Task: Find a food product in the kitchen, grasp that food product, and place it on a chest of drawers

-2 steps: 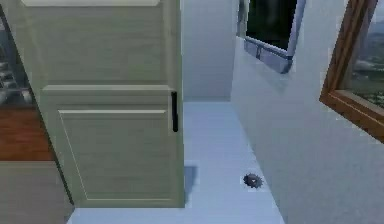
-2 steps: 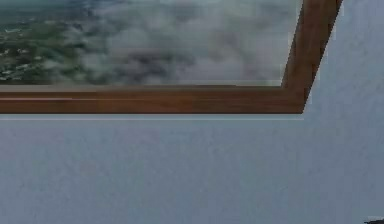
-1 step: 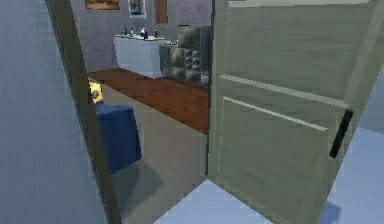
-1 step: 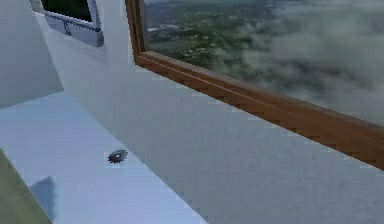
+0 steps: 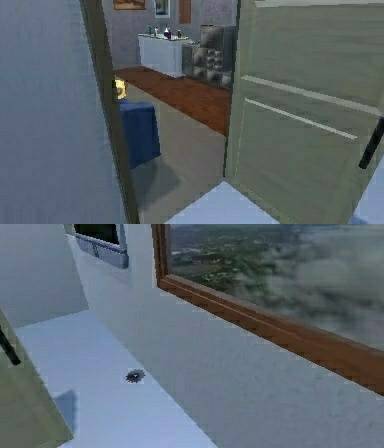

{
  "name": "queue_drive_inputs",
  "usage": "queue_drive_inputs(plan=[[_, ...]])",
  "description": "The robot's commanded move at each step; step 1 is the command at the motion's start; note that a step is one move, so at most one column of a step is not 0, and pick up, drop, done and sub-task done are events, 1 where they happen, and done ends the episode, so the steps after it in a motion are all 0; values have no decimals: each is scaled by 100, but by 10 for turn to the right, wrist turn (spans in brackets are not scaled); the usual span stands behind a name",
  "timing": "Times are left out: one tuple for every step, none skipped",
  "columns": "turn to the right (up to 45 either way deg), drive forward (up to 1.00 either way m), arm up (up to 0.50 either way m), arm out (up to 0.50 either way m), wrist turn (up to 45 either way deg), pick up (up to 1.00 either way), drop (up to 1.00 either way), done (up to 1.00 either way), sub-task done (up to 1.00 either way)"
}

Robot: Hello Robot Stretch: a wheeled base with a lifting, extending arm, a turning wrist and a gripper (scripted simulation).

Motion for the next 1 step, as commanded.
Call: queue_drive_inputs(plan=[[0,100,0,0,0,0,0,0,0]])
